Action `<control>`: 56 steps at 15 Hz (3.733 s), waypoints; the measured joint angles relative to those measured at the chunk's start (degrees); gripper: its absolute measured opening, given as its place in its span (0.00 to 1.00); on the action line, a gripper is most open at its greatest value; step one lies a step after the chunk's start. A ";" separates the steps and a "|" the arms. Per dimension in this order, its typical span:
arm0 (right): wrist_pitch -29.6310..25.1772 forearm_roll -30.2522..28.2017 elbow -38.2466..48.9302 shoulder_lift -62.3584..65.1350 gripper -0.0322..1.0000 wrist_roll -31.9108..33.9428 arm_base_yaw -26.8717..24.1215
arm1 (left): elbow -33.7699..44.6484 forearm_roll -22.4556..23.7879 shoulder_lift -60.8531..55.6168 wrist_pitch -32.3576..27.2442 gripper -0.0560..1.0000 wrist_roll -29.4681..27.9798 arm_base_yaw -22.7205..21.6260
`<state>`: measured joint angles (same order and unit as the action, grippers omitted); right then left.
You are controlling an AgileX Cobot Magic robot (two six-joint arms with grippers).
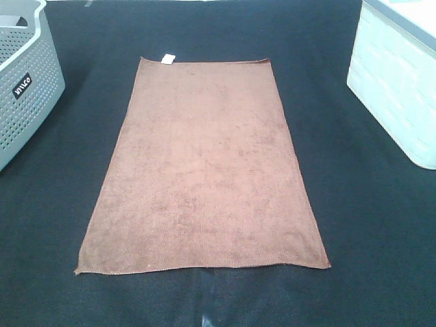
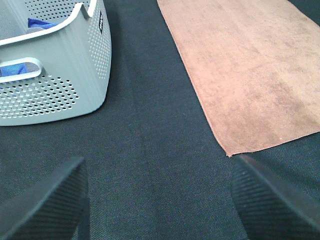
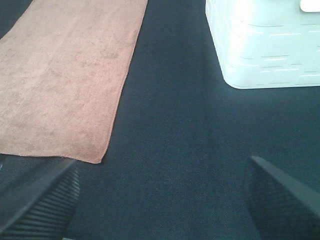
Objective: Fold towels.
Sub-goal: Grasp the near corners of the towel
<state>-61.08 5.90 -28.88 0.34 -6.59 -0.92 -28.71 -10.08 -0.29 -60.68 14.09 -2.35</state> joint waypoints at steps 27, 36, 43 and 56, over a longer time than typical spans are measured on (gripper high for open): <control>15.53 24.29 -8.25 -74.14 0.79 -12.83 0.00 | 1.15 -59.76 85.08 26.47 0.77 36.67 0.00; 26.18 39.36 -5.10 -92.53 0.77 -25.44 0.00 | 1.09 -74.77 101.30 26.81 0.77 53.06 1.38; 28.65 48.36 -4.76 -100.21 0.77 -35.64 0.00 | 0.92 -84.22 105.65 24.69 0.77 60.91 3.78; 31.40 62.57 -7.05 -106.68 0.52 -43.60 9.68 | -6.88 -86.34 114.25 21.77 0.42 63.14 10.14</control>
<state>-29.68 68.47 -35.92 -106.34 -50.19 8.77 -35.58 -96.43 113.96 -38.90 77.23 7.79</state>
